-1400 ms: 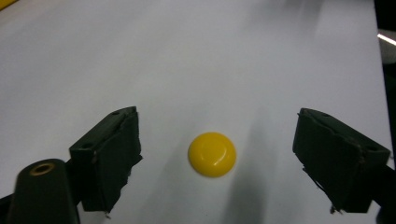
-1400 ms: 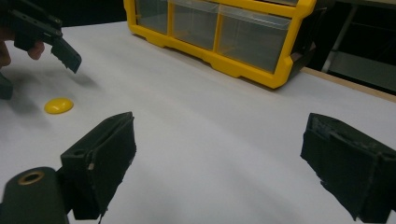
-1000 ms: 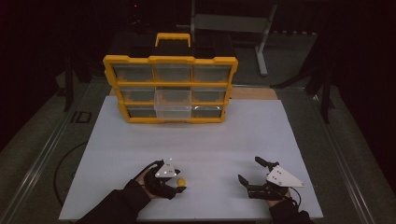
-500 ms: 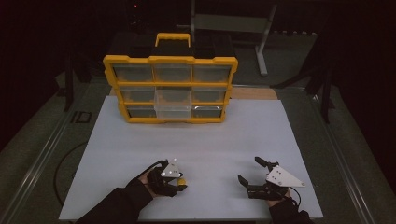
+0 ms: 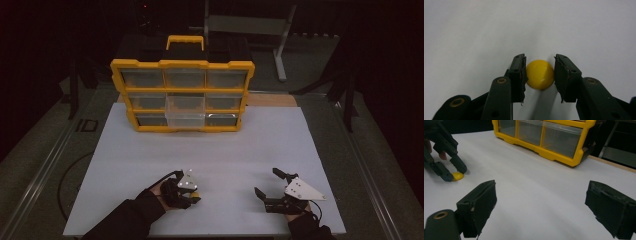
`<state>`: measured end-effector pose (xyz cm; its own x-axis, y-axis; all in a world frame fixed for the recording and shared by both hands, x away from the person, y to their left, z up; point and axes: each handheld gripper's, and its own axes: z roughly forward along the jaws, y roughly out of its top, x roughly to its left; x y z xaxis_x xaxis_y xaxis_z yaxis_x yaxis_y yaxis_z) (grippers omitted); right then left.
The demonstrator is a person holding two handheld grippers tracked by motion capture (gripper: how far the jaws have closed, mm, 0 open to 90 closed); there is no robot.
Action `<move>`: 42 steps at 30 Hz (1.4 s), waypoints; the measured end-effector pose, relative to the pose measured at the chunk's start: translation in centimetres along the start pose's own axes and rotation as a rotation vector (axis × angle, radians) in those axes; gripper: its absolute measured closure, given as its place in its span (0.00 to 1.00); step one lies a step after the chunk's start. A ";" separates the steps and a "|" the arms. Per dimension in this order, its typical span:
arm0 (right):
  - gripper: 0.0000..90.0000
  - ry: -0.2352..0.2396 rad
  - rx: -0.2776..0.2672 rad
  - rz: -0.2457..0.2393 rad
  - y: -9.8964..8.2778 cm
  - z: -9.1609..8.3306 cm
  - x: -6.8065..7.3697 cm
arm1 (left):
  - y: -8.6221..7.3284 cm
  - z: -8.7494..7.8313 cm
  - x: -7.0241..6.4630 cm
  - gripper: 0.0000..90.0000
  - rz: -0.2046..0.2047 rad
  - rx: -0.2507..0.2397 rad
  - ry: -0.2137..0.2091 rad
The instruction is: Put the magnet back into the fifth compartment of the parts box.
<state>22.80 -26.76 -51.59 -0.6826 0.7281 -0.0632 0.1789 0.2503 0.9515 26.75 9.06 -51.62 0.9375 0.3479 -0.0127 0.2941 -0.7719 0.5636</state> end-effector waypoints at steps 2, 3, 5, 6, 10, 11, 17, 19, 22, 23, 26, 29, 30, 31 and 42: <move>0.11 0.000 0.001 -0.001 0.0 0.0 0.0 | 0.1 0.0 -0.1 0.70 0.002 0.009 0.005; 0.11 -0.001 0.001 -0.001 0.0 0.0 0.0 | 0.1 0.0 -0.1 0.70 0.001 0.009 0.005; 0.11 0.000 -0.001 0.001 0.0 0.0 0.0 | 0.1 0.0 -0.1 0.70 0.000 0.003 0.004; 0.11 0.000 -0.001 0.002 0.0 0.0 0.0 | 0.1 0.0 0.0 0.70 -0.001 0.003 0.002; 0.11 0.000 0.000 0.001 0.0 0.0 0.0 | 0.1 -0.1 0.0 0.70 0.000 0.003 0.001; 0.11 -0.001 0.000 0.001 0.0 0.0 0.0 | 0.1 -0.1 0.0 0.70 0.002 0.004 0.001; 0.11 -0.003 -0.002 0.003 0.0 0.0 0.0 | 0.1 -0.3 0.2 0.70 -0.016 -0.004 -0.007; 0.11 -0.002 -0.001 0.002 0.0 0.0 0.0 | 0.1 -0.4 0.2 0.70 -0.017 -0.001 -0.020; 0.11 0.000 -0.001 0.002 0.0 0.0 0.0 | 0.2 -0.7 0.0 0.70 -0.001 0.006 -0.012; 0.11 0.000 -0.001 0.002 0.0 0.0 0.0 | 0.2 -0.7 0.0 0.70 -0.001 0.006 -0.012; 0.11 0.000 -0.001 0.001 0.0 0.0 0.0 | 0.3 -1.0 -0.1 0.70 0.005 0.008 -0.013; 0.11 0.001 0.000 0.001 0.0 0.0 0.0 | 0.4 -1.4 -0.1 0.70 0.008 0.009 -0.015; 0.11 0.001 0.000 0.001 0.0 0.0 0.0 | 0.5 -1.5 0.0 0.70 0.009 0.009 -0.015; 0.11 0.001 0.000 0.003 0.0 0.0 0.0 | 0.6 -1.8 0.0 0.70 0.010 0.006 -0.014; 0.11 0.001 0.000 0.001 0.0 0.1 0.0 | 1.0 -3.0 0.0 0.70 0.025 0.009 -0.021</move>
<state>22.84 -26.74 -51.64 -0.6834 0.7274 -0.0620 0.1792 0.2495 0.9516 26.53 9.84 -48.57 0.9483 0.3171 -0.0156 0.2716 -0.7849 0.5569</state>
